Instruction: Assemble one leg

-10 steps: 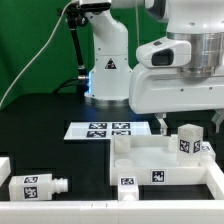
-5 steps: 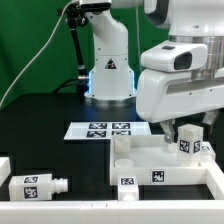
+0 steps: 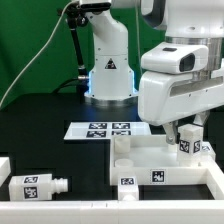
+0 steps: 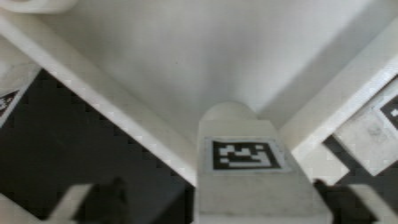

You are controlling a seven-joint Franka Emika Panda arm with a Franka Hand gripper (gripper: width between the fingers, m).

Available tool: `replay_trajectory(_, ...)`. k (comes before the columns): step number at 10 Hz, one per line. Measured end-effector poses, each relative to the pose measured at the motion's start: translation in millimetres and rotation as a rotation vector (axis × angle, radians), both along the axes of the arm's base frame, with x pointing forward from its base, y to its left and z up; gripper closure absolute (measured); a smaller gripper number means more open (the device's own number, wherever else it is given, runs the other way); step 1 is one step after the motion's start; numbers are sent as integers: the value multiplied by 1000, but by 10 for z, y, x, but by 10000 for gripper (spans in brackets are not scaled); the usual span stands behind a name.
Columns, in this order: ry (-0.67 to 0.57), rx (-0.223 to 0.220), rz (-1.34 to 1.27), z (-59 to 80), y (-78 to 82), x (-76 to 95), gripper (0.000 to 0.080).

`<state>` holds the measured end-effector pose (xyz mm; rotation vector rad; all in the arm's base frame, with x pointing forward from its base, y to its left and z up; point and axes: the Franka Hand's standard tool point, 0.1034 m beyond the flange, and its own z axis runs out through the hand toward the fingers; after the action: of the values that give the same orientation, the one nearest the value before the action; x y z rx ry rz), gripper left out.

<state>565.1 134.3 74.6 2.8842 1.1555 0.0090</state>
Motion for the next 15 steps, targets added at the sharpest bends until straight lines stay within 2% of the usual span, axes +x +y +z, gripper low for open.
replay_trajectory(1, 0, 0, -8, 0, 0, 0, 450)
replay_trajectory(2, -1, 1, -34, -1, -1, -1, 516)
replay_trajectory(3, -1, 1, -34, -1, -1, -1, 516)
replay_trajectory(7, -5, 8, -320, -5, 7, -6, 516)
replay_trajectory(10, 29, 26, -681, -8, 70, -6, 515)
replay_trajectory(12, 55, 66, -994, -12, 87, -14, 515)
replay_trajectory(15, 66, 67, -1369, -12, 148, -26, 515)
